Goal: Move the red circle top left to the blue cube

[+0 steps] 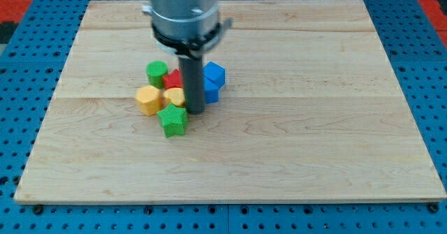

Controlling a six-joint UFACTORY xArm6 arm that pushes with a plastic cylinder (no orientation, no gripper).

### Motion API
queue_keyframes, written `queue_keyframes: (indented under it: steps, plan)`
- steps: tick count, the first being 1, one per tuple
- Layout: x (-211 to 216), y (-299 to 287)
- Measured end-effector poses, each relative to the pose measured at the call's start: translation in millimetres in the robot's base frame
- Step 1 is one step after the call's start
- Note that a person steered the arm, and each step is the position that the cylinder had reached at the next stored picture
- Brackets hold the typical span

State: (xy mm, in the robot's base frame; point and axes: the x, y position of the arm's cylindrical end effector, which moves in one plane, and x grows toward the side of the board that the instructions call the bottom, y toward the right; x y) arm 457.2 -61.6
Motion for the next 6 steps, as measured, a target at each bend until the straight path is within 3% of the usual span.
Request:
queue_keyframes:
  steps: [2, 4, 6]
  plan:
    - [-79, -24]
    - [-90, -16]
    - [-161, 17]
